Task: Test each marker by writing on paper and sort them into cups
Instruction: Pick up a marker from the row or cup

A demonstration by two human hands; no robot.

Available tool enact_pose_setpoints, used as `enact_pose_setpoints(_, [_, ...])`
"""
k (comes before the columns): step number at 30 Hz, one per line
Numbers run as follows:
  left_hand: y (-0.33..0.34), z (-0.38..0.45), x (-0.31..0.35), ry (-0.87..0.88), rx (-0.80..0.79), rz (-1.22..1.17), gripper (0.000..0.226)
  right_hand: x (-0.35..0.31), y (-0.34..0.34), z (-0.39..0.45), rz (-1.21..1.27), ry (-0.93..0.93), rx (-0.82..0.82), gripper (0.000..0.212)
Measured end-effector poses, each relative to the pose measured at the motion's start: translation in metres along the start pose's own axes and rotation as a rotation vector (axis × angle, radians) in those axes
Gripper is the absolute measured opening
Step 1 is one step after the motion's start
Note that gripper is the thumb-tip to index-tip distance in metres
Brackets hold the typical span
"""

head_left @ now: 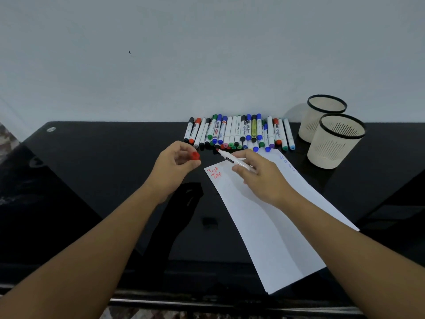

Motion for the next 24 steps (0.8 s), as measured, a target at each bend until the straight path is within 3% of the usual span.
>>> enact_pose_setpoints(5, [0.007, -0.007, 0.007, -0.229, 0.001, -0.385, 0.034, -0.002, -0.009, -0.005, -0.021, -0.022, 0.012, 0.03])
enact_pose_setpoints(10, [0.009, -0.007, 0.012, -0.188, 0.015, -0.184, 0.029, -0.003, -0.014, -0.005, -0.035, -0.03, 0.031, 0.031])
enact_pose_setpoints(14, [0.01, -0.008, 0.016, -0.468, 0.03, -0.672, 0.028, -0.002, -0.018, -0.005, -0.033, -0.011, 0.017, 0.03])
enact_pose_setpoints(16, [0.012, -0.009, 0.017, -0.561, 0.025, -0.794, 0.029, -0.004, -0.018, -0.006, -0.038, -0.028, 0.006, 0.029])
enact_pose_setpoints(21, [0.021, -0.012, 0.021, -0.621, 0.032, -0.861, 0.033, -0.009, -0.015, -0.009, -0.046, -0.069, -0.003, 0.028])
enact_pose_setpoints(24, [0.017, -0.01, 0.02, -0.478, 0.006, -0.621, 0.041, -0.012, -0.017, -0.008, -0.053, -0.084, 0.006, 0.028])
Point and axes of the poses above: each hand's wrist, its own z-axis towards the middle knuckle, its own y-axis out of the palm, x = y × z, the point moved 3 cm from there along z, towards the middle knuckle, and after that the axes turned 12 degrees about x, right-handed, at the moved point
